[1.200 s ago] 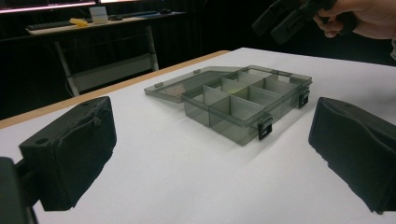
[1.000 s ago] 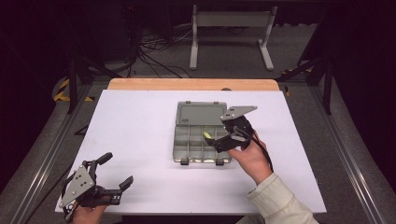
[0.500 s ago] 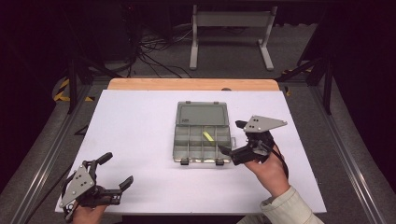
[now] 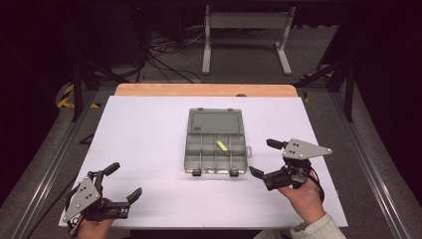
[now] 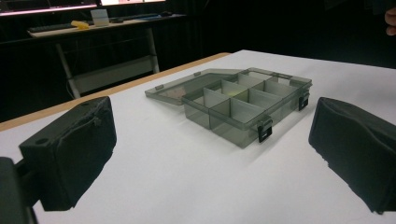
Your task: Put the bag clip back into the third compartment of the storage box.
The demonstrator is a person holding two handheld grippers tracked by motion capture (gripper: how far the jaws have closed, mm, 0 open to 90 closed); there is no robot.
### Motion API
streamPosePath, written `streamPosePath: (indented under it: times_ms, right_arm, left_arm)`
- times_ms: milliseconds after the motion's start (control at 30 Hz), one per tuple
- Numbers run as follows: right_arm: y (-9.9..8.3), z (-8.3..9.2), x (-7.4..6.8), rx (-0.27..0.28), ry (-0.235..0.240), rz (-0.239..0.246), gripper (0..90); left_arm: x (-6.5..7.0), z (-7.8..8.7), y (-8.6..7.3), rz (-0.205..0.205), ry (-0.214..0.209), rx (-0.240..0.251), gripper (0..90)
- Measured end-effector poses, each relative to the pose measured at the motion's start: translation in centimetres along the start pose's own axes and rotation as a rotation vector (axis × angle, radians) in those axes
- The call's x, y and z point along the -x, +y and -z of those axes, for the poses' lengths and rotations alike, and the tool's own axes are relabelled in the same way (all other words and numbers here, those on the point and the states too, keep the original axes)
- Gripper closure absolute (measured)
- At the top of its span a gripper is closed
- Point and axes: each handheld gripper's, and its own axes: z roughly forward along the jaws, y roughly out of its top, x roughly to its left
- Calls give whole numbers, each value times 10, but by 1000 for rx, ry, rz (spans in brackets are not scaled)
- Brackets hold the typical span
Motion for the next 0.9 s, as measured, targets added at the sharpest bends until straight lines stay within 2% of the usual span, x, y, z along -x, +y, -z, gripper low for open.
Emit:
streamPosePath:
  times_ms: [133,567,733,833,900]
  right_arm:
    - [-14,8,1,39,0,-7,6]
    - [-59,20,0,86,-48,-30,4]
    - [-79,18,-2,73,-63,-50,4]
    - [-86,16,-3,64,-63,-51,4]
    - [-91,15,-4,54,-78,-63,4]
  left_arm:
    - [0,0,0,3,-4,0,14]
    - [-1,2,1,10,-10,12,13]
    - [-1,3,1,13,-12,30,13]
    - [-1,4,1,15,-15,36,11]
    - [-1,5,2,16,-16,45,11]
